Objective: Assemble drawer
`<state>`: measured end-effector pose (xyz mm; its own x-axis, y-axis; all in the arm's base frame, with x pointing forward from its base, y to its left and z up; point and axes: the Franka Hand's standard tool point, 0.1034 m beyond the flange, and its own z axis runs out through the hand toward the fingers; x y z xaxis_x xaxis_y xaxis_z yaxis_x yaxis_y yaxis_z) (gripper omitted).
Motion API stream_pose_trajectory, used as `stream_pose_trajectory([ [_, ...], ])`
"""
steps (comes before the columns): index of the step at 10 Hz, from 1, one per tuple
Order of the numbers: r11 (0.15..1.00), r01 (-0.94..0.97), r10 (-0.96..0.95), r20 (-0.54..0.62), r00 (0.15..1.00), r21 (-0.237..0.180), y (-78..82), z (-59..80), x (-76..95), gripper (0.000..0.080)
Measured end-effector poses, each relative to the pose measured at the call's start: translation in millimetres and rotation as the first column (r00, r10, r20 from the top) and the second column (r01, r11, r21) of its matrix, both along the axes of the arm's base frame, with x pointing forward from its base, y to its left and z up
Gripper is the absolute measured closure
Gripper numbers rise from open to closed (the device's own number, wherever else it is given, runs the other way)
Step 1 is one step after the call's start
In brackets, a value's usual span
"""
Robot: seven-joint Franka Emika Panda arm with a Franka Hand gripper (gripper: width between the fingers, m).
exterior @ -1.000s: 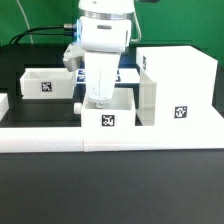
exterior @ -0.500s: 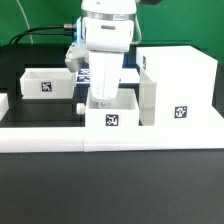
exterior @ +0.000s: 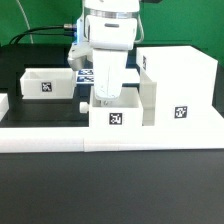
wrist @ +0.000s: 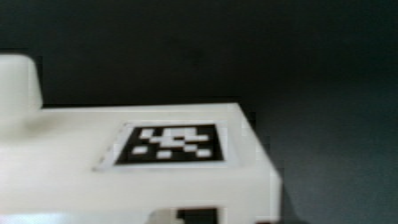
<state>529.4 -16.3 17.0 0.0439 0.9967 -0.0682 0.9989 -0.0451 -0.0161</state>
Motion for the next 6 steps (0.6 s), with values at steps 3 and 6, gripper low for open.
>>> stream_pose_trajectory([
  [3,1.000,-0.017,0.017,-0.027,0.999,-0.002,6.8,-1.5,-4.4,0.0758],
  [6,1.000,-0.015,0.015,0.007,1.000,0.003,6.9,-3.3,-4.3,0.0758],
])
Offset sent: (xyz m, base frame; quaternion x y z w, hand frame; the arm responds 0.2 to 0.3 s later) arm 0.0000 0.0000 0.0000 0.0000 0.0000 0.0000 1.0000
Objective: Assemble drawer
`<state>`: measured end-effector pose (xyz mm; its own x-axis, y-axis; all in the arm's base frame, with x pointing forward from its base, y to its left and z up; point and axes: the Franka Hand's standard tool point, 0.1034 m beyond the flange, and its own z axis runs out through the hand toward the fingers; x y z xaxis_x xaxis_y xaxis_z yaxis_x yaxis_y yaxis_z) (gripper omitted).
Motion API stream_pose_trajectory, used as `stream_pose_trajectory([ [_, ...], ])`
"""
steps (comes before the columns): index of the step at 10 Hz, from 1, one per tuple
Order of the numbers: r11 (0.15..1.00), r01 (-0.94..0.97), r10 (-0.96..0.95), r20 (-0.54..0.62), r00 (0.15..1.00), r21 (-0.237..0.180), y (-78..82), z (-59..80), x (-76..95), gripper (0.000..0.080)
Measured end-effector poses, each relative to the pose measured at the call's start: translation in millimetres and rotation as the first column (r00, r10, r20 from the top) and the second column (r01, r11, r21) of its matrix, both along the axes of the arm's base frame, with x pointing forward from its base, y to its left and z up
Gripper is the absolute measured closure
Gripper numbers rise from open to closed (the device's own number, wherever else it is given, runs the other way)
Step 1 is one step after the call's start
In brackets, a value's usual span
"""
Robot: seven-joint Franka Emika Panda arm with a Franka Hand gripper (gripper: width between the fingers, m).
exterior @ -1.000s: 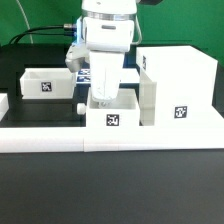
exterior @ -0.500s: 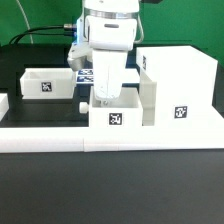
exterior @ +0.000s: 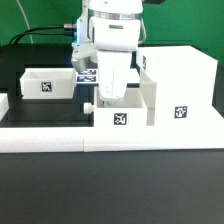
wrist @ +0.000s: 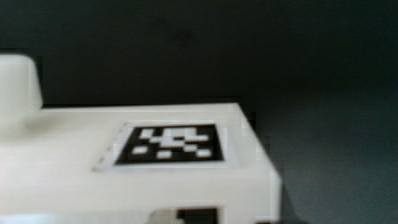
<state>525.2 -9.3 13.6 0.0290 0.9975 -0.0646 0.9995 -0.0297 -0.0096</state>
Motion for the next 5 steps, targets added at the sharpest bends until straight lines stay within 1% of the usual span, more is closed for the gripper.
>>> stream_pose_trajectory([
  [2,1.000,-0.009,0.009,0.016,1.000,0.003,6.4,-1.2,-0.6,0.0758],
  [5,1.000,-0.002,0.002,0.012,1.000,0.003,5.5,-1.4,-1.2,0.0758],
])
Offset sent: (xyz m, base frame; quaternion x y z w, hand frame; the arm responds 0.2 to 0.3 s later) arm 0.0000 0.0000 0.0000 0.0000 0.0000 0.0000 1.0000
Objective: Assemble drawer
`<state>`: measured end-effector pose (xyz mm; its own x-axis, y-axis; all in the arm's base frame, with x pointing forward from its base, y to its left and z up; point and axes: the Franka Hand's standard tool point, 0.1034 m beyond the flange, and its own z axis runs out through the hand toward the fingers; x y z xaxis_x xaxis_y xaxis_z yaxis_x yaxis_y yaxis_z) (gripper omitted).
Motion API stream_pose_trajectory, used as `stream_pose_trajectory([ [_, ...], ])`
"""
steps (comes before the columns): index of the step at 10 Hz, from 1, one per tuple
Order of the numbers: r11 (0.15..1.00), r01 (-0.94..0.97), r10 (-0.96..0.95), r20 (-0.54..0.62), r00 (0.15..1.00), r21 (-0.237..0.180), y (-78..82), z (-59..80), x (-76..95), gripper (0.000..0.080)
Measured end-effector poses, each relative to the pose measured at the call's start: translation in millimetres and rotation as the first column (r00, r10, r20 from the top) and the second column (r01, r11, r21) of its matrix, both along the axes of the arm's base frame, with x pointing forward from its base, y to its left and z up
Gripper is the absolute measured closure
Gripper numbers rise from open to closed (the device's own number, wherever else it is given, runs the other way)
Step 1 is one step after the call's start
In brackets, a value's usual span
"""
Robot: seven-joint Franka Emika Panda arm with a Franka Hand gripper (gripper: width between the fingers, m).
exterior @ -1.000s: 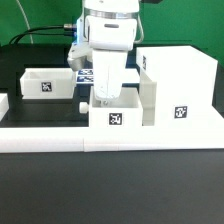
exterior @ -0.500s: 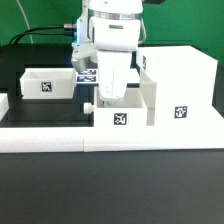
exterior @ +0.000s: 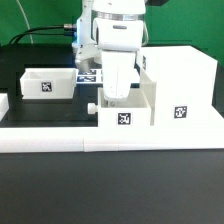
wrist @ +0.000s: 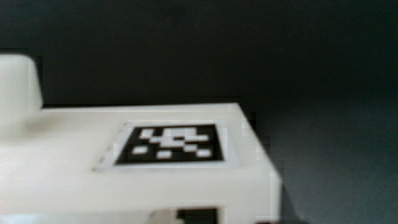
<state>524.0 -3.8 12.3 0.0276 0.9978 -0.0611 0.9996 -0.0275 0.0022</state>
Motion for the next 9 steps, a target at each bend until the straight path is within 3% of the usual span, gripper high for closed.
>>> stream_pose_trajectory([
  [5,0.993,-0.116,0.116,-0.005,0.993,-0.003,-2.9,0.9,1.6,0.0758],
  [9,0.995,-0.104,0.104,-0.005,0.995,-0.003,-3.6,0.5,1.0,0.0758],
])
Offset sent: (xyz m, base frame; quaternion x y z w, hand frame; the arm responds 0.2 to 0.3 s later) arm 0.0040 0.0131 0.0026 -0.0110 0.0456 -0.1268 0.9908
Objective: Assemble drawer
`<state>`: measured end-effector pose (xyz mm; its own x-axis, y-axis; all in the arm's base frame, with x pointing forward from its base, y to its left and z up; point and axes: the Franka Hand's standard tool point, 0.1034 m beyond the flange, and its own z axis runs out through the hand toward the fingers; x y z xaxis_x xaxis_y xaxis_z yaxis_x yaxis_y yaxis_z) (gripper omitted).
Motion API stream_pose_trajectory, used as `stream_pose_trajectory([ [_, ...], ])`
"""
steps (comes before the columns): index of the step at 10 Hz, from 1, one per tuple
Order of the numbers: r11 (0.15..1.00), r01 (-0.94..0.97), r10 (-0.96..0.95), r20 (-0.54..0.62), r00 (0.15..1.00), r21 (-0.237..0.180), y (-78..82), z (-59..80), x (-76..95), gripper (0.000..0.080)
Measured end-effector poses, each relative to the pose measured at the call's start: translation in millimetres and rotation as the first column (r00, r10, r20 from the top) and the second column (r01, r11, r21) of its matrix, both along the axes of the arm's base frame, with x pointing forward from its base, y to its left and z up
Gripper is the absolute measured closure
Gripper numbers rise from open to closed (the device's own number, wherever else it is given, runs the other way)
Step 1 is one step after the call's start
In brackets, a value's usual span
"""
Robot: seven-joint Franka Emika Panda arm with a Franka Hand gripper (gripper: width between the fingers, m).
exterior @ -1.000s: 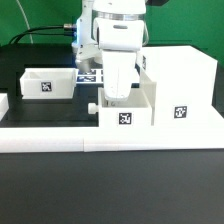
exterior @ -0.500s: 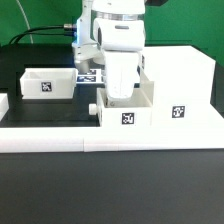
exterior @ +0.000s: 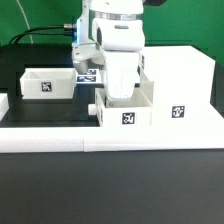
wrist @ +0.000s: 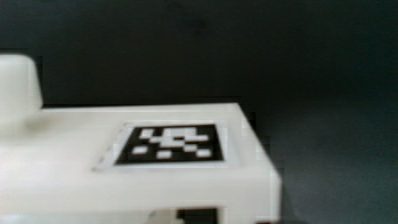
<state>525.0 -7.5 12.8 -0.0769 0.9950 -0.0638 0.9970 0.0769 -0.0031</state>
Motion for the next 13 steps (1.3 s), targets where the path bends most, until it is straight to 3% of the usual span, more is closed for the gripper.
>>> stream_pose_trajectory([
  [5,0.988,0.156,-0.156,0.007,0.988,0.002,1.4,-0.8,-1.4,0.0758],
  [13,0.986,0.164,-0.164,0.033,0.986,0.011,4.4,-1.2,-0.4,0.0758],
])
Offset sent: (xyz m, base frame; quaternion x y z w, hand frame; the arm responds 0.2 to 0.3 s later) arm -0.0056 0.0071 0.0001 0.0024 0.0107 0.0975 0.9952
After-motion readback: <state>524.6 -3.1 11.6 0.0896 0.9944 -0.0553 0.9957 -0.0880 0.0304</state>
